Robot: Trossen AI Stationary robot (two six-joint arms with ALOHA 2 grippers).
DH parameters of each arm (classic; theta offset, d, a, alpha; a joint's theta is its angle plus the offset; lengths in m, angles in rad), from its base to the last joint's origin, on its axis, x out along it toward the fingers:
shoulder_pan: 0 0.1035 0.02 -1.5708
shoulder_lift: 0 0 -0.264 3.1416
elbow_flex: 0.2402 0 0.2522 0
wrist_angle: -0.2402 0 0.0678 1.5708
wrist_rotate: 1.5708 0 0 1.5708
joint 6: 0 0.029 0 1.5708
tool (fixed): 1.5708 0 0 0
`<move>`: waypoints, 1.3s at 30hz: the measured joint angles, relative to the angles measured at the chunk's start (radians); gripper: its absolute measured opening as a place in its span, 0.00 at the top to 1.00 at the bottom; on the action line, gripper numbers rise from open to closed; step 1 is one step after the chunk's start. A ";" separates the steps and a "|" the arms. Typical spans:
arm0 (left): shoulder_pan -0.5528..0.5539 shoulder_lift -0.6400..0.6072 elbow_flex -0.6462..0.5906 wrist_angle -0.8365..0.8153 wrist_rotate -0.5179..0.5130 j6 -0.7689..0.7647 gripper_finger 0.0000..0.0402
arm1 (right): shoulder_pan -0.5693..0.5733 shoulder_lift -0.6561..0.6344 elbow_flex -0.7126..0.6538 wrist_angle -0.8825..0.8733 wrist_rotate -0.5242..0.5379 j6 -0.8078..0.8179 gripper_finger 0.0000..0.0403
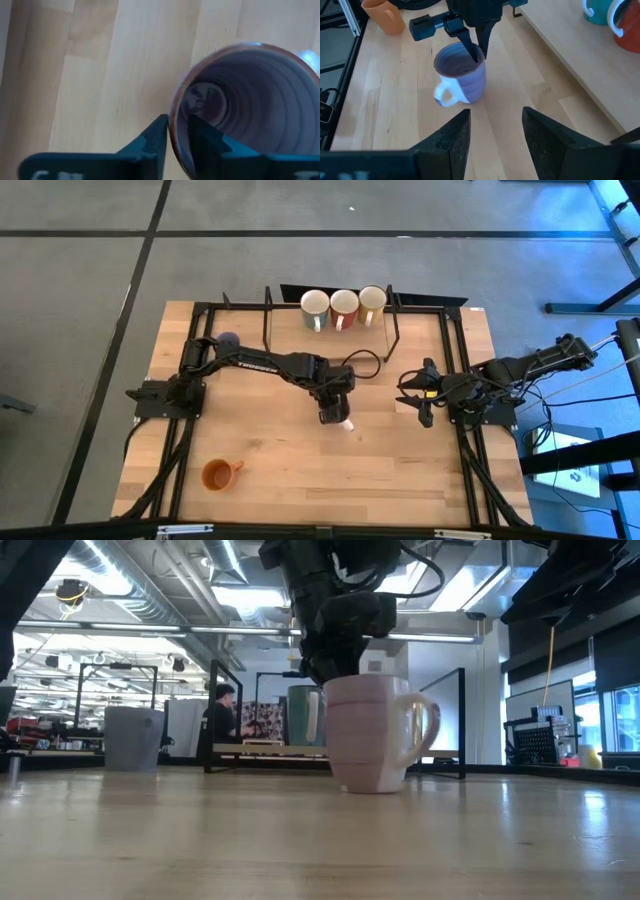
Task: Place coffee mugs
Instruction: Put the purple mug on the shelf
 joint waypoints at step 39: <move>-0.166 -0.309 -0.062 -0.059 -0.106 -0.006 0.68 | 0.014 0.316 0.000 0.230 -0.109 -0.018 0.35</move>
